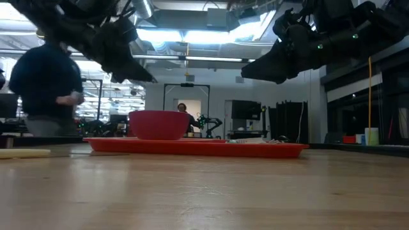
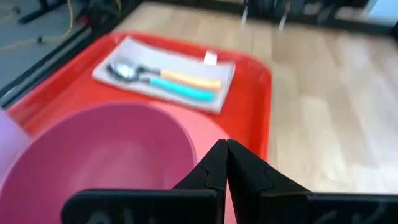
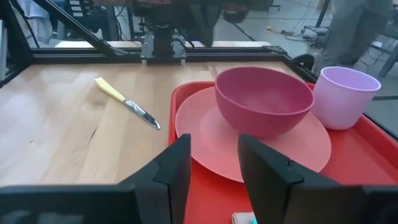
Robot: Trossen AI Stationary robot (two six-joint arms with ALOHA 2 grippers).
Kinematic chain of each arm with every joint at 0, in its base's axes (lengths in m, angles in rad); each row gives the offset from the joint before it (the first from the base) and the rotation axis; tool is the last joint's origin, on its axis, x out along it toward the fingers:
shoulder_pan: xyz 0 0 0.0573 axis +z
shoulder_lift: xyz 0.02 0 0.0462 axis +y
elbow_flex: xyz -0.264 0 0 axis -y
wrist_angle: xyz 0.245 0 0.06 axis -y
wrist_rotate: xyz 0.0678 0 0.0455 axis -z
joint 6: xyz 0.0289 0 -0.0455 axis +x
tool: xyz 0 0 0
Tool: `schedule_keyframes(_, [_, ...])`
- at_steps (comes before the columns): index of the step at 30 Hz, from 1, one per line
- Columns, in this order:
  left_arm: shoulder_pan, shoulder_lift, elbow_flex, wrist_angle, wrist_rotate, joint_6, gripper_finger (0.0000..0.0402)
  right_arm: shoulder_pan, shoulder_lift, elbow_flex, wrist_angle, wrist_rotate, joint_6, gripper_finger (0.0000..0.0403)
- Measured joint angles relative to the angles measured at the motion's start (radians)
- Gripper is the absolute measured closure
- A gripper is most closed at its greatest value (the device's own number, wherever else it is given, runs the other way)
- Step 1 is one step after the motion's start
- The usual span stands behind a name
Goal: Set up tray
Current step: Put the yellow knife on the light brown napkin
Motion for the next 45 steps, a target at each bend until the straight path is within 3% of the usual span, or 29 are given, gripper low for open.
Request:
schedule_keyframes(7, [-0.245, 0.000, 0.165, -0.399, -0.331, -0.075, 0.0399, 0.000, 0.000, 0.000, 0.000, 0.001, -0.025, 0.0265])
schedule_keyframes(13, [-0.423, 0.000, 0.249, -0.574, -0.361, -0.207, 0.0401, 0.000, 0.000, 0.000, 0.000, 0.001, -0.025, 0.0265])
schedule_keyframes(21, [-0.627, 0.019, 0.356, -0.815, -0.491, -0.496, 0.0399, 0.000, 0.000, 0.000, 0.000, 0.002, -0.027, 0.0265])
schedule_keyframes(27, [-0.716, 0.118, 0.456, -1.023, -0.497, -0.702, 0.0399, 0.000, 0.000, 0.000, -0.019, 0.002, -0.023, 0.0265])
schedule_keyframes(34, [-0.725, 0.255, 0.529, -1.225, -0.393, -0.871, 0.0398, -0.005, 0.000, 0.000, -0.025, 0.002, -0.027, 0.0265])
schedule_keyframes(38, [-0.717, 0.302, 0.529, -1.218, -0.332, -0.872, 0.0398, -0.006, 0.000, 0.000, -0.024, 0.004, -0.029, 0.0265])
schedule_keyframes(45, [-0.718, 0.369, 0.529, -1.217, -0.325, -0.791, 0.0397, -0.006, 0.000, 0.000, -0.024, 0.004, -0.081, 0.0265])
